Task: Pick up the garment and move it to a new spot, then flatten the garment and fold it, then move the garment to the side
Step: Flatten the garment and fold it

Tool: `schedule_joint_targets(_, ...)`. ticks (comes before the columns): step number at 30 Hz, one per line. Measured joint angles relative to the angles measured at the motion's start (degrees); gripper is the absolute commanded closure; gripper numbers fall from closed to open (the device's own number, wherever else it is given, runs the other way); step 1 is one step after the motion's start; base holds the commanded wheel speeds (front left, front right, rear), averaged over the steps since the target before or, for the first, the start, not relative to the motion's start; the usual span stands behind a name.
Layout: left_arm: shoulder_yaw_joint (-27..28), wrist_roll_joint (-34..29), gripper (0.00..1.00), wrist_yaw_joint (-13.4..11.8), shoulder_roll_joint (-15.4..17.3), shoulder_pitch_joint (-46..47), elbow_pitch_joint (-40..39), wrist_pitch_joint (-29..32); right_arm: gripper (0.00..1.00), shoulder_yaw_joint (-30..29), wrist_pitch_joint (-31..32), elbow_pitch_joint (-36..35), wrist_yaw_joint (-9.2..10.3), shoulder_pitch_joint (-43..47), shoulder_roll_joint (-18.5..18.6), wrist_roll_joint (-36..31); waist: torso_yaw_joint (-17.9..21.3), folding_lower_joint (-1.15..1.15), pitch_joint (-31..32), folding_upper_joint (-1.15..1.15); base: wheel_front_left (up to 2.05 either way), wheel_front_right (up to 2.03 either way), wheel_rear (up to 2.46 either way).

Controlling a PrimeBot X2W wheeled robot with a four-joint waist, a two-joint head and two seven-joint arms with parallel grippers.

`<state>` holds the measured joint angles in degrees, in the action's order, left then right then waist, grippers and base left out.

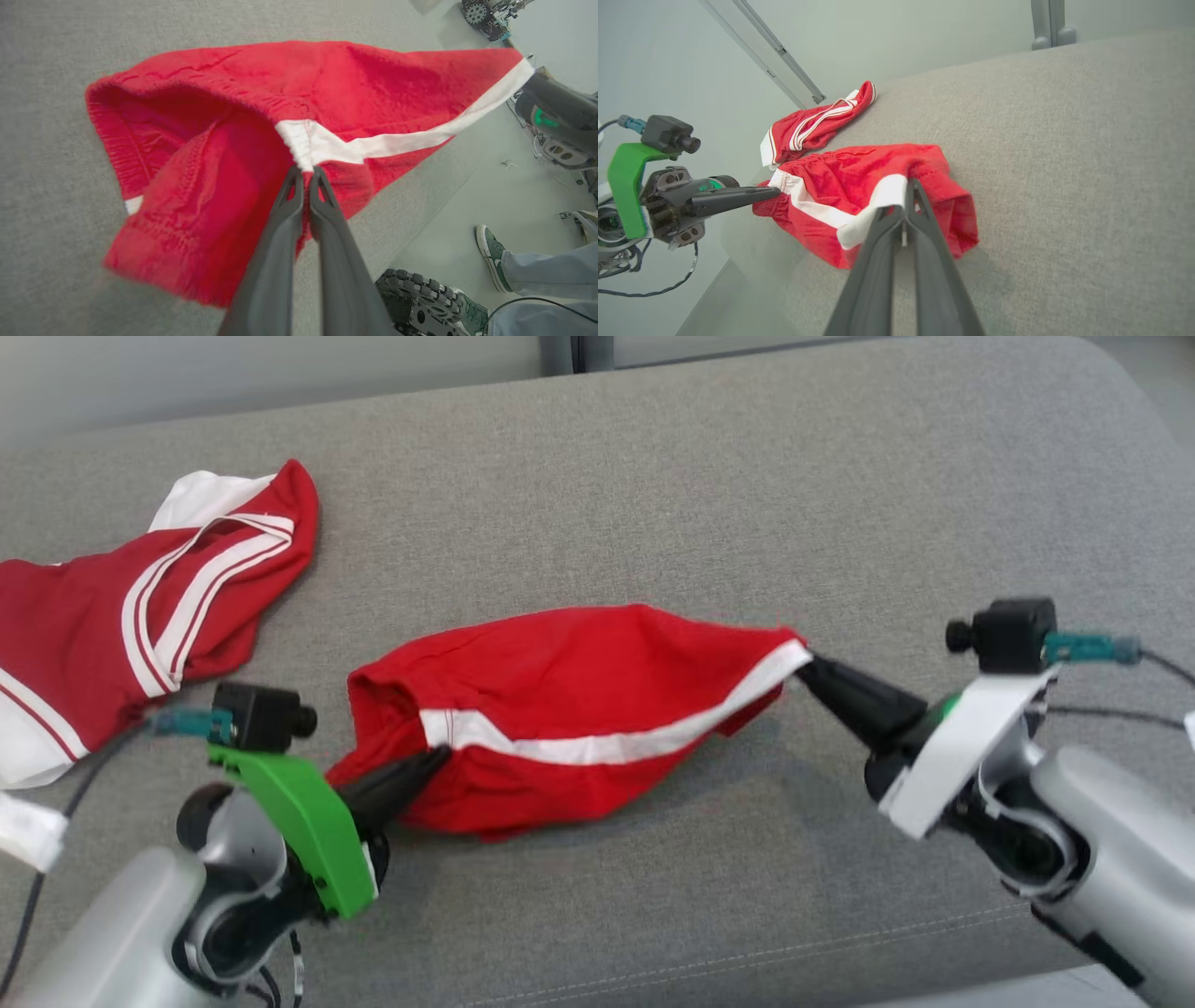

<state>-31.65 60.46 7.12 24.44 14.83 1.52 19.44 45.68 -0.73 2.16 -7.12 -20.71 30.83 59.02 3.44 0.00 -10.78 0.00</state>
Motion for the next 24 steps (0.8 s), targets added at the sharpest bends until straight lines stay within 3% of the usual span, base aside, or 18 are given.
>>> schedule_joint_targets(3, 0.9, 5.1, 1.00, 0.0, -0.1, 7.4, 1.5, 5.8, 1.00, -2.2, 1.4, 0.1, 0.00, -8.5, -0.2, 2.3, 0.5, 0.00, -1.9, 0.00, 0.00, 0.00, 0.00)
schedule_joint_targets(8, 9.6, 8.9, 1.00, -1.2, -0.3, 23.1, 4.5, 8.5, 1.00, -10.9, 1.8, 4.6, 0.00, -23.0, -2.4, 6.4, 1.6, 0.00, -5.4, 0.00, 0.00, 0.00, 0.00)
schedule_joint_targets(12, 14.5, 4.4, 1.00, -1.5, 0.7, 39.1, 4.8, 6.5, 1.00, -19.6, -1.0, 9.8, 0.11, -34.4, -5.7, 7.6, 2.7, 0.00, -8.4, 0.00, 0.00, 0.00, 0.00)
schedule_joint_targets(16, 18.4, 2.6, 1.00, -1.0, -0.1, 51.3, 3.4, 2.7, 1.00, -25.0, -6.4, 10.3, 0.75, -45.4, -7.5, 5.7, 3.7, 0.00, -11.5, 0.00, 0.00, 0.00, 0.00)
schedule_joint_targets(18, 19.0, 3.1, 1.00, -0.4, -2.8, 54.9, 4.5, -0.1, 1.00, -25.4, -10.1, 10.1, 0.56, -51.1, -5.7, 1.0, 4.2, 0.00, -13.8, 0.00, 0.00, 0.00, 0.00)
schedule_joint_targets(20, 17.8, 3.8, 1.00, 0.0, -4.4, 53.7, 7.5, -0.9, 1.00, -23.2, -11.5, 10.7, 0.04, -51.4, -4.5, -1.8, 4.3, 0.00, -15.1, 0.00, 0.00, 0.00, 0.00)
schedule_joint_targets(24, 14.7, 4.5, 1.00, 0.2, -6.7, 42.9, 13.2, -3.6, 1.00, -15.5, -11.2, 13.3, -0.02, -45.1, -3.1, -5.7, 3.7, 0.01, -16.0, 0.00, 0.00, 0.00, 0.00)
